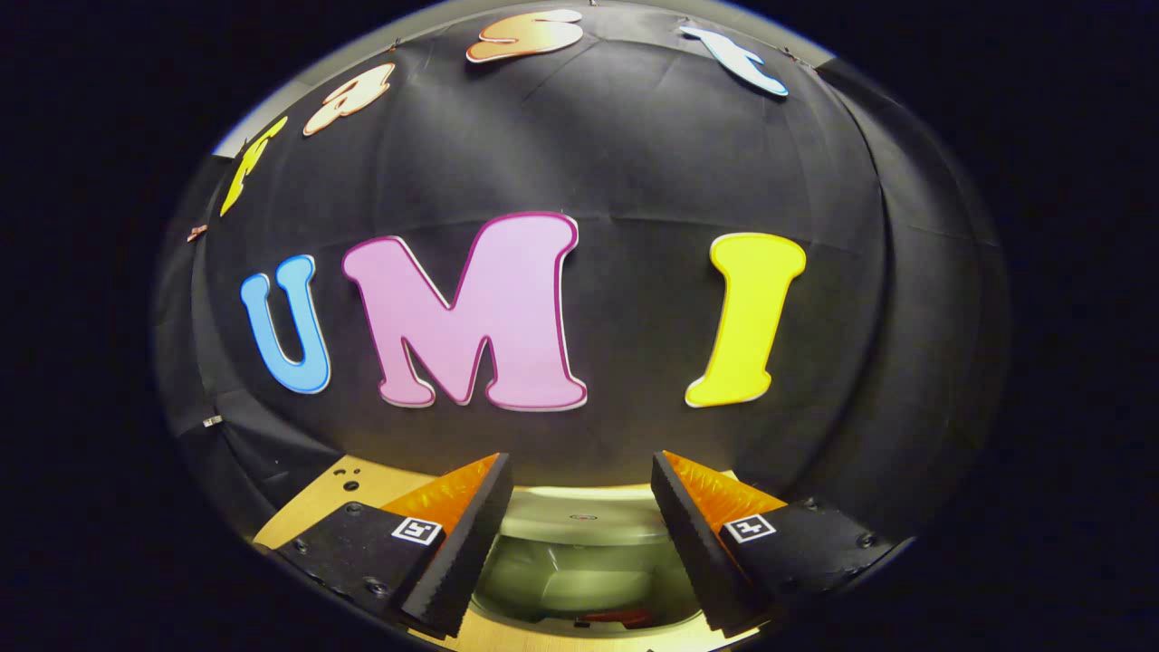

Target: Press the lid of the desktop garbage bin to open it, pick up the crumpled paper on the desktop and throw it into the bin, then pick up the pop can on the desktop and drop it into the bin, and finally close the garbage bin lid.

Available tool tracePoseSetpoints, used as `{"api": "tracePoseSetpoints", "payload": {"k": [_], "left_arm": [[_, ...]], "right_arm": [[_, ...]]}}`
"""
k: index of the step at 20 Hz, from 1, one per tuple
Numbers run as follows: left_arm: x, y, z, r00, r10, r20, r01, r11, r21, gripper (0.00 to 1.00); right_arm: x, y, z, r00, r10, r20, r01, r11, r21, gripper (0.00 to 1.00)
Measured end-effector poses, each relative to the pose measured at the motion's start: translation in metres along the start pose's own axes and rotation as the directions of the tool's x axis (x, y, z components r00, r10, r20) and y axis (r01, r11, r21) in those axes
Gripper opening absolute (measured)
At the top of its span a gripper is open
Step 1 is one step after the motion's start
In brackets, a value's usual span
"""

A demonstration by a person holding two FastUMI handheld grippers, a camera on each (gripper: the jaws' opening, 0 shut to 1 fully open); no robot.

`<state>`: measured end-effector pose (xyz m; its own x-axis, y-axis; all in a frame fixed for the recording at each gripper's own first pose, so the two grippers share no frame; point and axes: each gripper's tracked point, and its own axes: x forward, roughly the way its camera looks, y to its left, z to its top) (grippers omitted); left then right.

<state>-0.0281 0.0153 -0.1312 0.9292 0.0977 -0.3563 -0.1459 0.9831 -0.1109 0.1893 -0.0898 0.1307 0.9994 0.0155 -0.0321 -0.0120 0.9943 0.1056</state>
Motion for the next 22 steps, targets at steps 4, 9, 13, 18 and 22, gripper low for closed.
{"api": "tracePoseSetpoints", "payload": {"k": [4,9,13,18,22], "left_arm": [[0.009,-0.018,0.006,0.999,-0.037,-0.005,0.037,0.998,0.048,0.96],[0.019,-0.042,0.015,0.998,-0.06,-0.009,0.06,0.995,0.085,0.96],[0.032,-0.069,0.027,0.997,-0.077,-0.018,0.078,0.992,0.096,0.96],[0.039,-0.101,0.05,0.994,-0.108,0.001,0.106,0.984,0.144,0.96],[0.033,-0.112,0.054,0.989,-0.15,0.007,0.146,0.971,0.187,0.96]], "right_arm": [[-0.009,-0.007,-0.035,0.999,-0.006,-0.039,0.006,1.0,0.001,0.98],[-0.009,-0.01,-0.087,0.991,0.006,-0.13,-0.003,1.0,0.027,0.98],[-0.011,-0.006,-0.102,0.994,0.031,-0.109,-0.036,0.998,-0.043,1.0],[-0.014,-0.005,-0.111,0.994,0.054,-0.092,-0.056,0.998,-0.012,1.0],[-0.012,-0.005,-0.115,0.993,0.054,-0.103,-0.059,0.997,-0.044,1.0]]}}
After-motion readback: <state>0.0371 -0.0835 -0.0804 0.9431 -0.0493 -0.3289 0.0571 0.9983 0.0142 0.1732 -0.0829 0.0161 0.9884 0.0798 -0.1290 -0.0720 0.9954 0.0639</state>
